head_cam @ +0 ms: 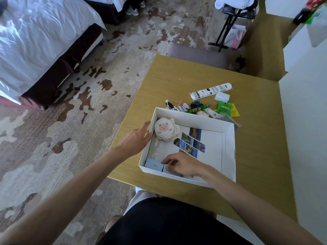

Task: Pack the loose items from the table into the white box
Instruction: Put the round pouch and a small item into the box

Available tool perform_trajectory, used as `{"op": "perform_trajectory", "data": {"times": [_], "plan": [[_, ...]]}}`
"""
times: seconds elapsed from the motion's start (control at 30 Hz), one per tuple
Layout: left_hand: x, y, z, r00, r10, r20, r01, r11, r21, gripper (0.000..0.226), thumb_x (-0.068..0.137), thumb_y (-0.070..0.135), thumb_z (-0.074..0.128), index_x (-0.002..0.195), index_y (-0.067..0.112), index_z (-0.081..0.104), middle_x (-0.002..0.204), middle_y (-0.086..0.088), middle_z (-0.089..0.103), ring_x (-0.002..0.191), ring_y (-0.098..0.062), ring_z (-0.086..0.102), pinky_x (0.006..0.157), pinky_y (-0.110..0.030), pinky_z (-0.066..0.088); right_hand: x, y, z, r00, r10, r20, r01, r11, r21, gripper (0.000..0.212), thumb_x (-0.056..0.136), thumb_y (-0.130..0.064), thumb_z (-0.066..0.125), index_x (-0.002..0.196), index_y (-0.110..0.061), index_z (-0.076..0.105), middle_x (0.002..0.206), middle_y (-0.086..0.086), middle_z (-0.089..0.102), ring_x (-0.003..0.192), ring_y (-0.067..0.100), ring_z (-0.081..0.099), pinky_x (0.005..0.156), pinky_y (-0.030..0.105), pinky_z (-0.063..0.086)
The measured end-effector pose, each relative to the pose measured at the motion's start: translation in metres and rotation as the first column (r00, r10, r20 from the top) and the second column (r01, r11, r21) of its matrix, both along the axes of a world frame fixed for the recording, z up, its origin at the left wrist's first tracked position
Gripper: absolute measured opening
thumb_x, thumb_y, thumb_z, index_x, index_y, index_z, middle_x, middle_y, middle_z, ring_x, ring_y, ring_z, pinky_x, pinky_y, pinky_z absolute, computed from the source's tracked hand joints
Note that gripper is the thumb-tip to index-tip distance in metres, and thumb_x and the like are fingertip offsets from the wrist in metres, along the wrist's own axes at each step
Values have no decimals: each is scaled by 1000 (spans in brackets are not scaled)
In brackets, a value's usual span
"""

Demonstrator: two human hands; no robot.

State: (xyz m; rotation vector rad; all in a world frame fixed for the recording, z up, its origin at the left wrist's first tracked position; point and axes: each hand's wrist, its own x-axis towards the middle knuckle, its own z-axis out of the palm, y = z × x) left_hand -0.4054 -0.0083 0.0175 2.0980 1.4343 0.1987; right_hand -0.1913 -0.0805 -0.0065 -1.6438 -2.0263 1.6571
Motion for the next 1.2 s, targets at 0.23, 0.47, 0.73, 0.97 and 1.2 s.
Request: {"op": "perform_trajectory", "data": {"times": [0.23, 0.47, 0.73, 0.97, 1.2], "plan": [[14, -8, 3, 981, 116, -155, -118, 993, -6, 32, 100, 30, 28, 123, 10, 40, 65, 0, 46, 67, -25, 49, 65, -38, 43, -6, 1, 5, 988, 148, 39, -149, 988, 40, 40, 96, -24, 53, 136, -23, 52, 137, -1, 57, 120, 16, 55, 102, 34, 44], [18, -16, 1, 966, 165, -197, -171, 985, -12, 28, 100, 14, 27, 117, 2, 45, 106, -17, 54, 59, -17, 45, 68, -38, 51, -10, 8, 6, 926, 345, 155, -362, 927, 100, 42, 101, -30, 41, 142, -25, 43, 138, 9, 48, 123, 27, 49, 102, 42, 40], [19, -14, -1, 981, 72, -181, -69, 997, 19, 23, 95, 0, 35, 108, -10, 52, 121, -31, 49, 64, -29, 56, 61, -39, 49, -10, 13, 7, 929, 349, 120, -358, 931, 68, 40, 103, -30, 35, 139, -18, 47, 140, 10, 49, 125, 28, 47, 105, 40, 38], [39, 19, 18, 968, 250, 3, -248, 959, 136, 42, 98, 32, 38, 135, 11, 42, 136, -17, 49, 123, -35, 43, 96, -46, 38, 51, 26, 27, 999, -9, -50, 21, 967, 253, 27, 97, -30, 50, 118, -20, 63, 117, -4, 63, 97, 1, 56, 78, 16, 43], [92, 85, 31, 999, 11, 32, -19, 965, 260, 31, 97, 22, 41, 125, 16, 53, 129, -7, 56, 118, -26, 47, 89, -37, 41, 112, 62, 53, 915, -356, -193, 404, 827, 391, 22, 97, -29, 52, 113, -21, 65, 112, -10, 65, 102, -3, 57, 81, 14, 45]]}}
